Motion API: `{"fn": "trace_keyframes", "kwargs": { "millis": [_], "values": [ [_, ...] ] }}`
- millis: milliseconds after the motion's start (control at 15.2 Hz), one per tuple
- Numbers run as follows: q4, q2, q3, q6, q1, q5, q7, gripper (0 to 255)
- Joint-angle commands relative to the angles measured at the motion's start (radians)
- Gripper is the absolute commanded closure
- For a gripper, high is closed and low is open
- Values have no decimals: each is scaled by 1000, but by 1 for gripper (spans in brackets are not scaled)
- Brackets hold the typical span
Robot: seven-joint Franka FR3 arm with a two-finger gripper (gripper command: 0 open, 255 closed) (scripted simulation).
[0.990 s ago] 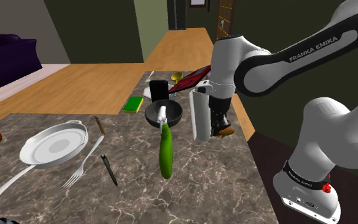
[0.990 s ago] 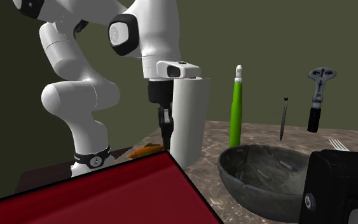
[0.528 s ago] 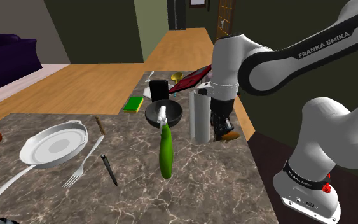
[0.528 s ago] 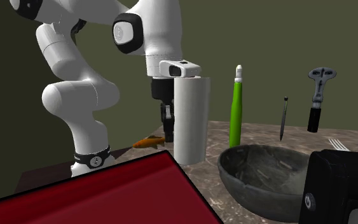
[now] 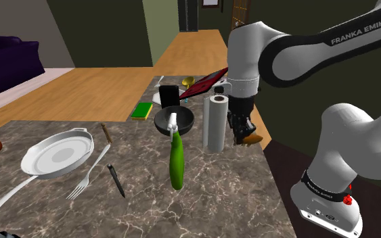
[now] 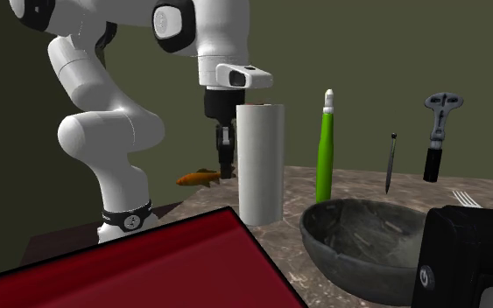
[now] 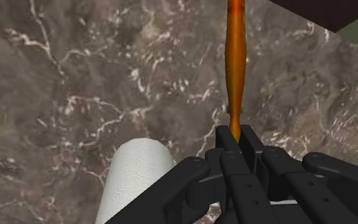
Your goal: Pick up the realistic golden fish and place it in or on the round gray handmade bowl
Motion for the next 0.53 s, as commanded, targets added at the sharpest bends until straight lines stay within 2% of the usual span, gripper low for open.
{"fn": "trace_keyframes", "kwargs": {
  "millis": [0, 462],
  "values": [
    [21, -13, 0, -35, -1, -2, 3, 255],
    [104, -33, 1, -137, -1, -4, 14, 255]
  ]
}}
